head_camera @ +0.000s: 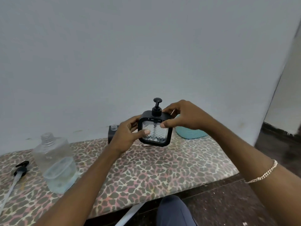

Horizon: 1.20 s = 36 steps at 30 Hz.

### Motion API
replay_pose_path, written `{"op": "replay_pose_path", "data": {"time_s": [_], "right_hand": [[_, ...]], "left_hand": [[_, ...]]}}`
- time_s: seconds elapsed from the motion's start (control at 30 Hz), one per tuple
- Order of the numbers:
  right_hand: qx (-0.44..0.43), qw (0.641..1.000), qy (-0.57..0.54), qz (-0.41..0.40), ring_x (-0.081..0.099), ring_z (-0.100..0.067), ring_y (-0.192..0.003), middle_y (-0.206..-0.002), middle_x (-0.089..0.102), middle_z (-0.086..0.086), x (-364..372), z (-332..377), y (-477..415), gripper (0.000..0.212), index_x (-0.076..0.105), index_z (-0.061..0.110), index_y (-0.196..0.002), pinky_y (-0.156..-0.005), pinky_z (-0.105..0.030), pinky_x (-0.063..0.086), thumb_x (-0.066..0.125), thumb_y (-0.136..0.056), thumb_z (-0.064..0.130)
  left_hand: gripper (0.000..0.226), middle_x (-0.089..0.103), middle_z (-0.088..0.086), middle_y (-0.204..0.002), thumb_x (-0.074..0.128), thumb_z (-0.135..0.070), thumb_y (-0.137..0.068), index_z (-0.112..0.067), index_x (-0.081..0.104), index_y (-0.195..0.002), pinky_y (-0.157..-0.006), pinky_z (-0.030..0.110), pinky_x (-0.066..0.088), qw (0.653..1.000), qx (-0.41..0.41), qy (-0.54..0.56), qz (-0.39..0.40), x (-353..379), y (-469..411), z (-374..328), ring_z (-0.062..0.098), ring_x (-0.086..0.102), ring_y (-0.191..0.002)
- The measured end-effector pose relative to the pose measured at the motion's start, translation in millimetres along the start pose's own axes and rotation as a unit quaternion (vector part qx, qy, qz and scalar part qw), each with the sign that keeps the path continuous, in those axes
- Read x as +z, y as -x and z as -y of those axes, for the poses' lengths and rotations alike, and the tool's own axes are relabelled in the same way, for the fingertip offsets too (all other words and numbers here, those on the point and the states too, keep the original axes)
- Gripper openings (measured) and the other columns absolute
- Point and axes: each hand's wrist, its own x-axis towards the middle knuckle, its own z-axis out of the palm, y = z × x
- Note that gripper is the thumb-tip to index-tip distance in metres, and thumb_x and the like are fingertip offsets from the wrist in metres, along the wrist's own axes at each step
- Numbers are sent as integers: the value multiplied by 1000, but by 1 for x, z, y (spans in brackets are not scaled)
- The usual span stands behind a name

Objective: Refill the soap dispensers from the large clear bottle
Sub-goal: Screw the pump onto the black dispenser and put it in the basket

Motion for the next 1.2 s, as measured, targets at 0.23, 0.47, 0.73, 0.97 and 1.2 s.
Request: {"op": "replay_pose_path", "data": {"time_s": [0.23,0.47,0.73,0.97,1.2], "right_hand": [[48,996,14,-72,79,-19,-73,-83,81,-2,-70,-34,-27,32,83,20,-98,-82,-39,66,93,-76,40],[127,979,70,-144,77,-28,-72,-82,79,-12,-111,-90,-60,32,81,10,-93,-65,-35,59,92,-76,35],[222,955,92,-173,42,-11,-46,-51,50,1,-93,-186,-75,41,62,6,-63,-48,-25,31,91,-74,33],[266,942,96,-180,36,-16,-51,-55,41,0,-55,-241,-79,45,46,11,-62,-48,-27,28,85,-73,30],[299,935,93,-165,35,-16,-51,-60,43,-2,-34,-273,-77,43,47,10,-64,-49,-26,28,86,-77,25]], "left_hand": [[47,77,-3,-119,88,-20,-84,-16,70,-128,-100,41,60,999,15,-29,-9,48,-100,-20,13,74,-110],[46,63,7,-107,86,-39,-85,-16,56,-111,-75,27,50,985,-4,-113,-133,116,-179,-12,23,67,-94],[21,72,11,-97,64,-18,-101,-6,63,-118,-90,49,64,994,-105,-8,10,195,-220,33,28,78,-89],[44,71,4,-112,53,-15,-100,-15,52,-144,-90,41,60,977,-126,-136,105,227,-235,79,20,70,-98],[66,64,7,-140,46,-8,-97,-25,33,-160,-92,42,54,916,-144,-271,256,233,-243,94,26,64,-109]]}}
